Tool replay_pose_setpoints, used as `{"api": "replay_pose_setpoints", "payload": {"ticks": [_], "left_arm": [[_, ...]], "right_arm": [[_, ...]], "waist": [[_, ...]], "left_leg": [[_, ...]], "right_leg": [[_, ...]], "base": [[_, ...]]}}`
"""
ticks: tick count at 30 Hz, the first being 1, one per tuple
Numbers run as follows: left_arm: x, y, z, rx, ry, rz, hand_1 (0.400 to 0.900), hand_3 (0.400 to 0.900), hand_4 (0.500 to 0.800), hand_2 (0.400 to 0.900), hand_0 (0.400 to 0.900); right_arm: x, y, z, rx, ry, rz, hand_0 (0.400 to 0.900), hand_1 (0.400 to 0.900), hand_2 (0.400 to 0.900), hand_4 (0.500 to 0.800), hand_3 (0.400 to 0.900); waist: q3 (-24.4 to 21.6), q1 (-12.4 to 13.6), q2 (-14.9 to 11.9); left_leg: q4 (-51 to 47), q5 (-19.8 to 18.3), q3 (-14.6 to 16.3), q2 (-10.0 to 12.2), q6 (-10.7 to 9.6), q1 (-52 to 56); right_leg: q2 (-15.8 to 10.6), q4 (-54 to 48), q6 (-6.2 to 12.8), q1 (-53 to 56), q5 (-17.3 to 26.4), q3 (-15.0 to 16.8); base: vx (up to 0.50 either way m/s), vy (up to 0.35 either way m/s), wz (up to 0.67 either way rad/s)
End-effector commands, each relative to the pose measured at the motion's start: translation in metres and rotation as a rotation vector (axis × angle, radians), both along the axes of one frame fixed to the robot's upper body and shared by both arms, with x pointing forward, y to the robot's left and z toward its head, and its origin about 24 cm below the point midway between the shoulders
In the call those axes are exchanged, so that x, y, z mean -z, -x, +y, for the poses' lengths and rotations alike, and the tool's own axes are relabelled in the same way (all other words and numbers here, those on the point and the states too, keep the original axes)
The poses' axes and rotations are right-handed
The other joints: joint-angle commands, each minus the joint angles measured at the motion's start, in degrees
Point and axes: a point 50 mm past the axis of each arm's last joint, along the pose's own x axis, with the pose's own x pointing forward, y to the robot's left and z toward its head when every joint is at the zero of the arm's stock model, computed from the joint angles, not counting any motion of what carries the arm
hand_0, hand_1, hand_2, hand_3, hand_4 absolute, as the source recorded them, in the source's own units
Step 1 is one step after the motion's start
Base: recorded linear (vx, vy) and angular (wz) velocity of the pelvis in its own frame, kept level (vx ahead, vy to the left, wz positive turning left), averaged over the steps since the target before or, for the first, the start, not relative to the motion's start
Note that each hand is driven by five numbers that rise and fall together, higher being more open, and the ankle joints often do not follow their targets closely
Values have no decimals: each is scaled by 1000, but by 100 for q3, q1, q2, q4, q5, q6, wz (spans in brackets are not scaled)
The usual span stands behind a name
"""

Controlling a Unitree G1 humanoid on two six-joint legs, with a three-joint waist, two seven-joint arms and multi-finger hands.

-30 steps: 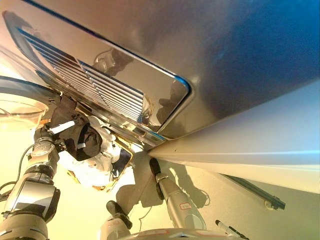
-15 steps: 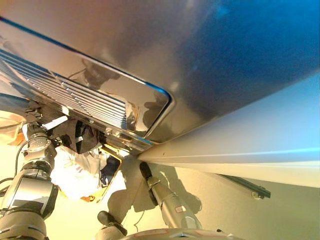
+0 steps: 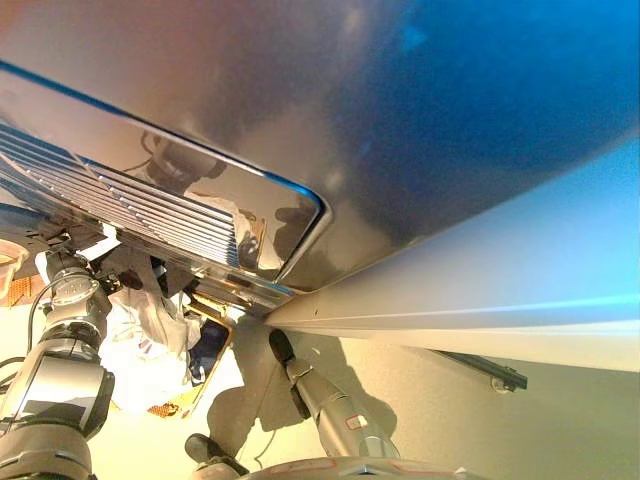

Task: Put the clothes in the basket into the washing machine.

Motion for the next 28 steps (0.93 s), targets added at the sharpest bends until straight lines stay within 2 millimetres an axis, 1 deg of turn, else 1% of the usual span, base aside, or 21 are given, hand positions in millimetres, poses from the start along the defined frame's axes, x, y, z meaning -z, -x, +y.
{"api": "replay_pose_setpoints", "payload": {"ticks": [1,9,10,11,12,14,17,21,28], "left_arm": [[-115,-34,0,70,-187,-481,900,900,800,900,900],[-107,-32,3,70,-188,-427,900,900,800,900,900],[-101,-38,-7,107,-178,-417,900,900,800,900,900],[-95,-41,-11,107,-154,-402,900,900,800,900,900],[-93,-43,-14,110,-141,-395,900,900,800,900,900],[-97,-46,-14,112,-147,-386,900,900,800,900,900],[-101,-48,-13,117,-149,-382,900,900,800,900,900],[-95,-47,-14,126,-146,-362,900,900,800,900,900],[-91,-48,-17,144,-135,-357,900,900,800,900,900]], "right_arm": [[-25,58,-45,26,160,144,900,900,900,800,900],[-27,60,-48,22,169,134,900,900,900,800,900],[-21,49,-40,16,156,115,900,900,900,800,900],[-18,40,-37,-13,158,111,900,900,900,800,900],[-19,43,-40,-14,170,128,900,900,900,800,900],[-23,47,-48,-2,197,157,900,900,900,800,900],[-24,52,-52,9,216,188,900,900,900,800,900],[-24,46,-54,12,230,187,900,900,900,800,900],[-25,42,-59,25,243,182,900,900,900,800,900]], "waist": [[-97,-404,831],[-185,-381,943],[-205,-297,984],[-232,-256,1009],[-244,-288,1024],[-273,-355,1054],[-302,-358,1085],[-309,-308,1141],[-332,-286,1162]], "left_leg": [[-31,600,-301,405,13,223],[-74,558,-355,384,36,222],[-84,548,-389,371,50,210],[-82,530,-409,369,59,204],[-93,520,-401,371,60,212],[-130,495,-379,353,71,248],[-145,473,-388,338,81,250],[-163,461,-448,313,96,223],[-167,449,-543,306,102,141]], "right_leg": [[349,-18,387,242,-777,123],[319,-9,392,228,-799,70],[295,-20,389,237,-809,55],[273,-24,394,252,-827,28],[266,-21,400,256,-828,12],[274,-23,418,255,-818,21],[255,-31,431,263,-801,29],[209,-49,440,266,-777,-7],[161,-104,446,279,-744,-56]], "base": [[24,-23,6],[9,-4,4],[9,-4,15],[10,-4,17],[11,4,8],[-2,10,-2],[-5,4,1],[-24,16,8],[-24,8,6]]}}
